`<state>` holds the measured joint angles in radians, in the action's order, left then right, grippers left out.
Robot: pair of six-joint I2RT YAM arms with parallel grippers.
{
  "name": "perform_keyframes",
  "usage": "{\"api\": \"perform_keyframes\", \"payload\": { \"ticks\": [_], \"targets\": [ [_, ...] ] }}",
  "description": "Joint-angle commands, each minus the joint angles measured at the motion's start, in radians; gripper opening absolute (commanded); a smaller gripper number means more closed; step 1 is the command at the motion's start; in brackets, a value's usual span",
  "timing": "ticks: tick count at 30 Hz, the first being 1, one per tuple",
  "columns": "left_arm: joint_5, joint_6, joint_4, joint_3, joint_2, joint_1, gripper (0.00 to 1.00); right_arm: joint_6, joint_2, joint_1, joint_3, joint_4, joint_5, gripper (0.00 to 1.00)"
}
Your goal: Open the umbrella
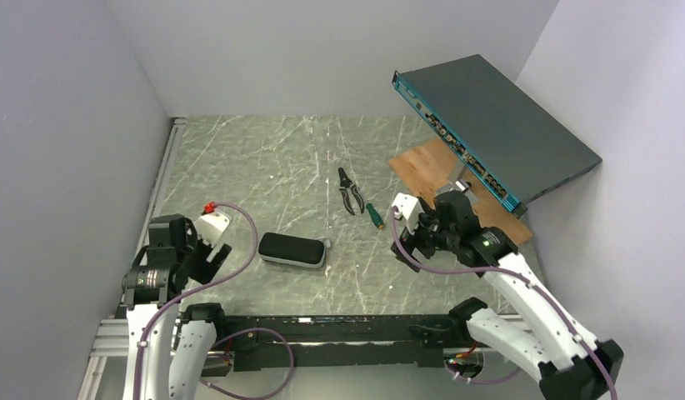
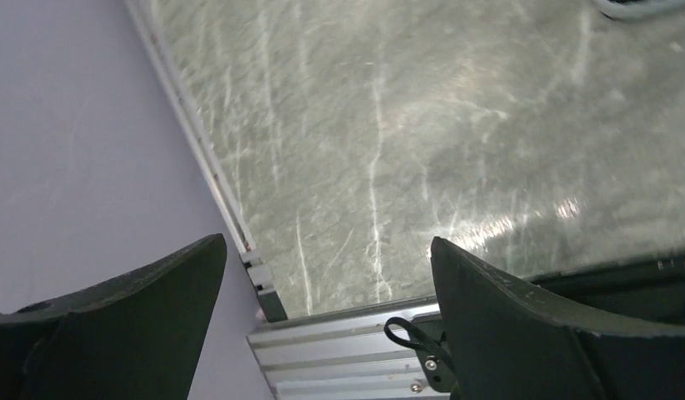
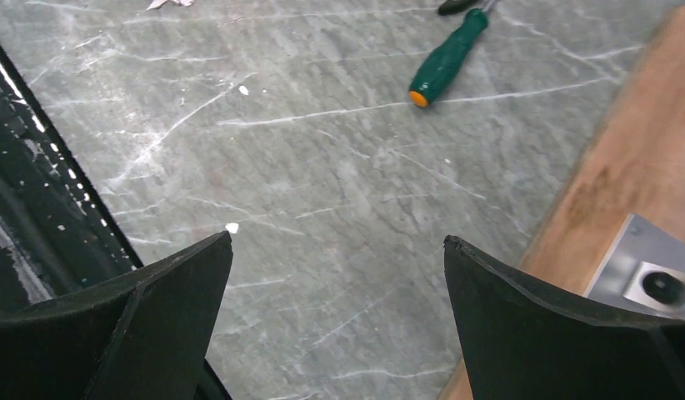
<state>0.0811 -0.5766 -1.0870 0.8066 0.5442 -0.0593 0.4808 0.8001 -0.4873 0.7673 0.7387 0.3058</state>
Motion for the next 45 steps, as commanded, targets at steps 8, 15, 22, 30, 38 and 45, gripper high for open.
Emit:
{"api": "perform_keyframes", "payload": {
  "ticks": [8, 15, 22, 30, 38, 45],
  "targets": [
    [-0.404, -0.408, -0.17, 0.034, 0.179, 0.221, 0.99, 0.002, 0.273, -0.003, 0.081, -0.108, 0.091, 1.0],
    [-0.294, -0.349, -0.06, -0.068, 0.292, 0.617, 0.97, 0.022, 0.376, -0.003, 0.181, -0.095, 0.047, 1.0],
    [-0.248, -0.276, 0.092, -0.169, 0.418, 0.905, 0.88, 0.086, 0.482, -0.002, 0.233, -0.095, 0.095, 0.99],
    [-0.172, -0.244, 0.346, -0.122, 0.706, 0.877, 0.65, 0.168, 0.59, 0.021, 0.315, -0.051, 0.144, 0.97],
    [-0.252, -0.158, 0.399, 0.22, 1.04, 0.483, 0.58, 0.242, 0.591, 0.054, 0.311, -0.036, 0.171, 0.97],
    [-0.354, 0.01, 0.355, 0.591, 1.294, 0.216, 0.61, 0.177, 0.597, 0.052, 0.27, -0.153, 0.157, 0.96]
  ]
}}
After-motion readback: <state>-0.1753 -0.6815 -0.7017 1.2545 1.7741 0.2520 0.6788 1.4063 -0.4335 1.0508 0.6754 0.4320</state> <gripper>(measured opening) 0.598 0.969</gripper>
